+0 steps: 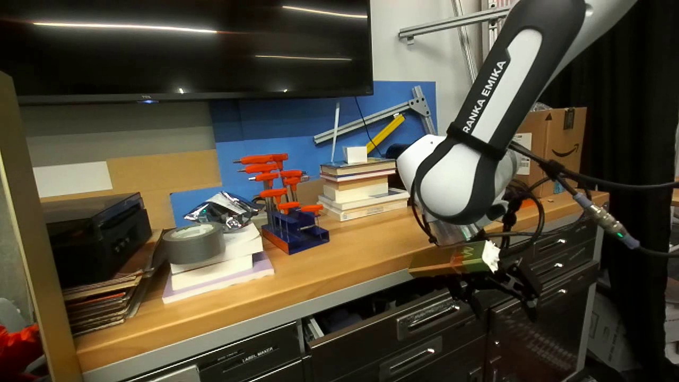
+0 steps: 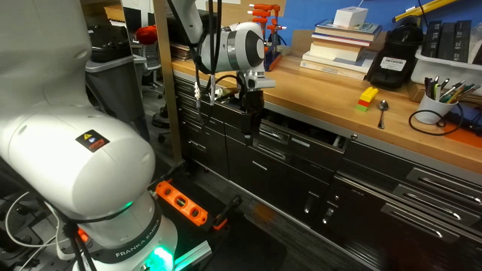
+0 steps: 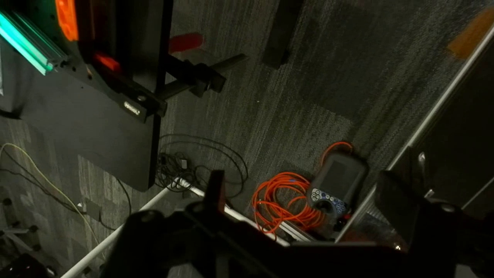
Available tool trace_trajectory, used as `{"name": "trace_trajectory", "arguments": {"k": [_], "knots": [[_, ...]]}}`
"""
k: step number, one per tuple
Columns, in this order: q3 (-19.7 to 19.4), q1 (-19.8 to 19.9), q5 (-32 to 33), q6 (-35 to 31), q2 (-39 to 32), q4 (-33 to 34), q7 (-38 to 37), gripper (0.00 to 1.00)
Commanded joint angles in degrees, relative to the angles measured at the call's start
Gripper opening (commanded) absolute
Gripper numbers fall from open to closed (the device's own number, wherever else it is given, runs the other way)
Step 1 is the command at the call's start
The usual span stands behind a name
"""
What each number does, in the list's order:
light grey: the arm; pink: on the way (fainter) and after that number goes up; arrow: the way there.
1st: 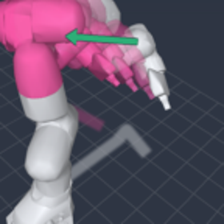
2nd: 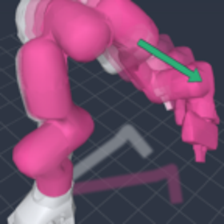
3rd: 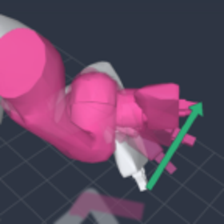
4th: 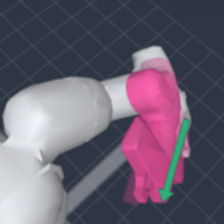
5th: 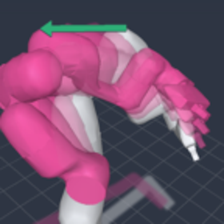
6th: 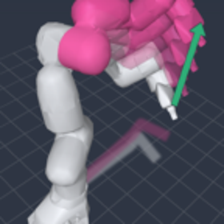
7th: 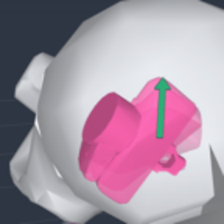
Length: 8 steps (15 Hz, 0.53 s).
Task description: Put the black objects inside the open drawer
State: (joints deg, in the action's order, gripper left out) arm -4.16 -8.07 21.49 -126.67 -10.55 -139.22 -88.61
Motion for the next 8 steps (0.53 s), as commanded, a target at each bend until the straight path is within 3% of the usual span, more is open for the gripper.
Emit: {"name": "trace_trajectory", "arguments": {"k": [1, 8], "knots": [[0.52, 3.18, -3.81, -6.39, -5.03, 1.03, 3.21, 1.00], [0.51, 7.26, -16.88, -19.18, -18.12, 7.07, 14.30, 1.00]]}}
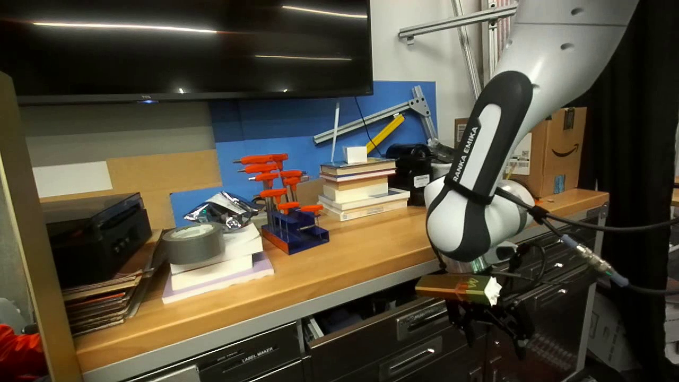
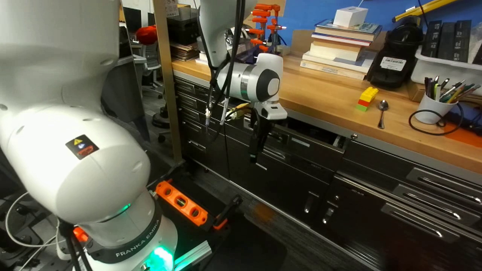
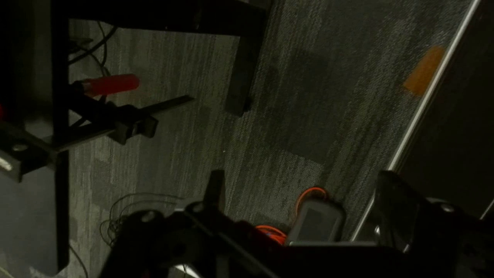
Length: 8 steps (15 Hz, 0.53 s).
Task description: Put the black objects inside the open drawer
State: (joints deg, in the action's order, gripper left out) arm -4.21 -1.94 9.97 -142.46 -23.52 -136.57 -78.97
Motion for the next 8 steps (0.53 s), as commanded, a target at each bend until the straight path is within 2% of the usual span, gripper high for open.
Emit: {"name": "trace_trajectory", "arguments": {"k": [1, 8], "knots": [[0.61, 1.15, -7.16, -4.55, -6.63, 5.94, 5.97, 1.00], [0.91, -1.31, -15.35, -12.72, -13.40, 13.82, 7.71, 1.00]]}}
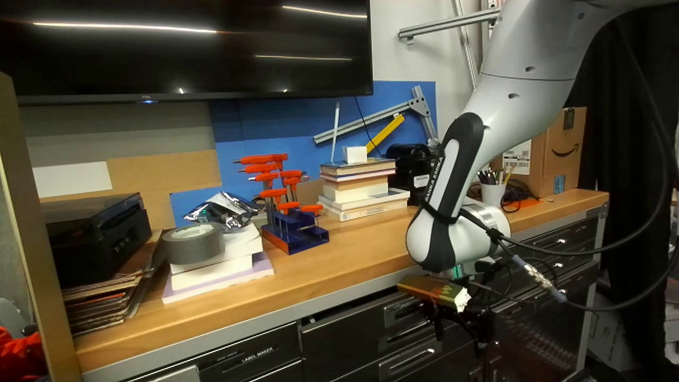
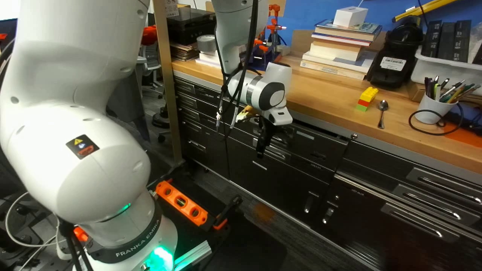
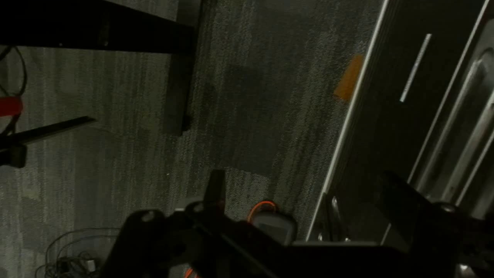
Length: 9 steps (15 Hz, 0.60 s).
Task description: Put the black objects inside the open drawer
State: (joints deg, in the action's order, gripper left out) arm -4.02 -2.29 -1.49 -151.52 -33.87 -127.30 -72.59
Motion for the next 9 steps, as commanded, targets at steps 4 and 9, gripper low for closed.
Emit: {"name": "trace_trajectory", "arguments": {"k": [4, 9], "knots": [[0.50, -2.82, -5.75, -5.56, -4.66, 6.67, 1.36, 1.00], [-2.82, -4.99, -1.96, -0.44, 0.83, 1.09, 4.15, 1.00]]}}
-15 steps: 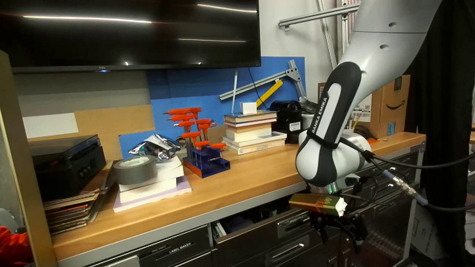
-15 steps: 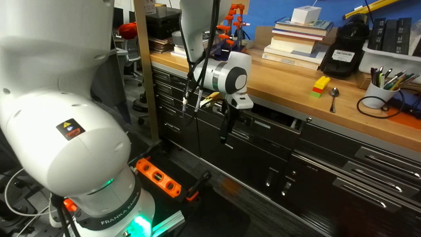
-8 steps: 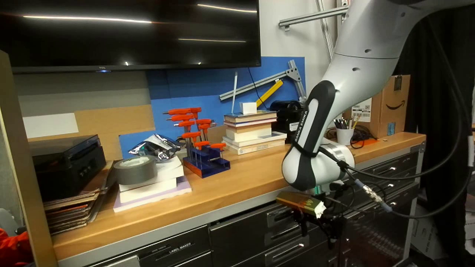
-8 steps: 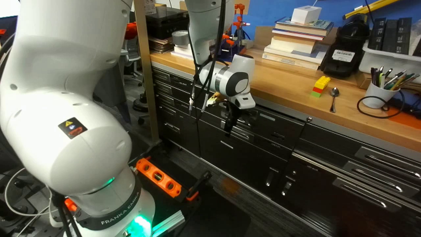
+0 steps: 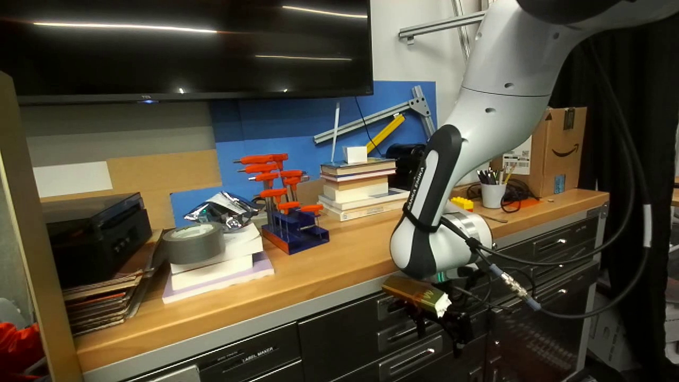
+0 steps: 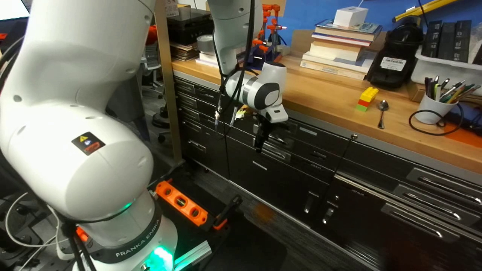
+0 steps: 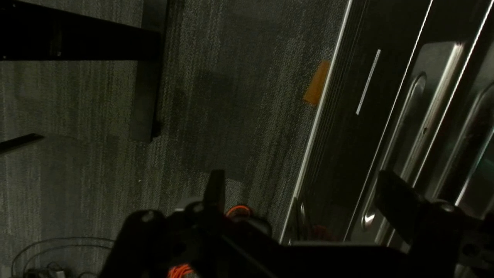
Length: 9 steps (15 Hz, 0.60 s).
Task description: Put the black objects inside the open drawer
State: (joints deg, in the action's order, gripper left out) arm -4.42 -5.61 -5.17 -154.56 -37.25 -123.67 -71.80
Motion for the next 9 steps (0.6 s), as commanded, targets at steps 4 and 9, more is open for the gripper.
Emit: {"name": "trace_trajectory", "arguments": {"k": [4, 9], "knots": [[-5.41, -2.82, 8.20, 10.51, 13.76, -9.63, 10.37, 1.00], [-4.39, 0.92, 12.47, 16.71, 24.92, -14.88, 26.11, 1.00]]}}
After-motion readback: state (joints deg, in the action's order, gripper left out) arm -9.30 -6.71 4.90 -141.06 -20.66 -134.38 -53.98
